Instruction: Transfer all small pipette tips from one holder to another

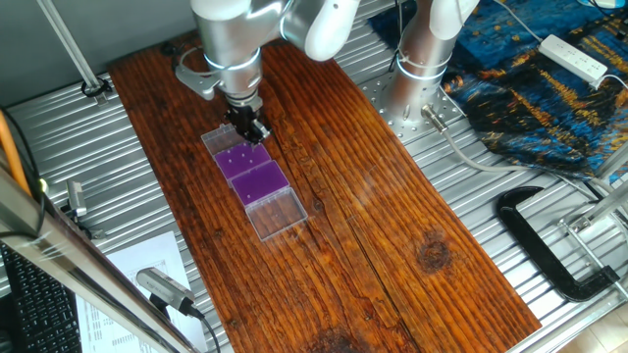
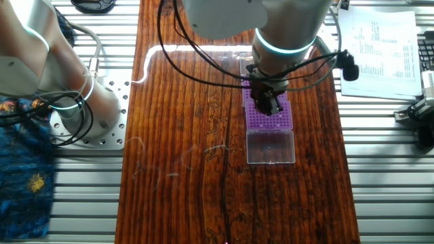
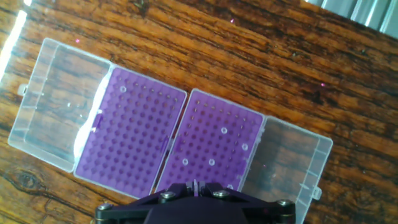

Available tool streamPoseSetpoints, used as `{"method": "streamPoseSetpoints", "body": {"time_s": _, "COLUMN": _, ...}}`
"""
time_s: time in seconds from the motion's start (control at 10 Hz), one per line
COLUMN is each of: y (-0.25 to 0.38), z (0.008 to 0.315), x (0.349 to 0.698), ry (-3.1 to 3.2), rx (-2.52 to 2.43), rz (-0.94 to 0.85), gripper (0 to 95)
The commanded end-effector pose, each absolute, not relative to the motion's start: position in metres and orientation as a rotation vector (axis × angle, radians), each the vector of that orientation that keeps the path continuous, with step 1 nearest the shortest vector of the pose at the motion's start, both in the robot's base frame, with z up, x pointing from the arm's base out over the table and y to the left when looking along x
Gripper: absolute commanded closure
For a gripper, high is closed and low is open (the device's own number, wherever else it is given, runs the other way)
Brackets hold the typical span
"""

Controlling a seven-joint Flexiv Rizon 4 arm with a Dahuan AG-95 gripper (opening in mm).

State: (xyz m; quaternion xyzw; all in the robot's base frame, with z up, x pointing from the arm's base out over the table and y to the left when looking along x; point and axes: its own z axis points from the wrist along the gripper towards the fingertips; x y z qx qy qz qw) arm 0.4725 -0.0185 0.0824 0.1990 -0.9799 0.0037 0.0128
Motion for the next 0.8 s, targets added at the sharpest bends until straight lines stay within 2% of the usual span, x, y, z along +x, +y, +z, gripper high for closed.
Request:
{"method": "streamPoseSetpoints", "body": {"time_s": 0.1, "y": -0.021, "z": 0.081, "x": 0.47, "ry": -3.056, "rx": 0.629, "rz": 0.016, "gripper": 95.0}}
{"method": "streamPoseSetpoints", "body": {"time_s": 0.8, "y": -0.025, "z": 0.077, "x": 0.458, "ry": -3.046, "rx": 0.646, "rz": 0.011, "gripper": 95.0}}
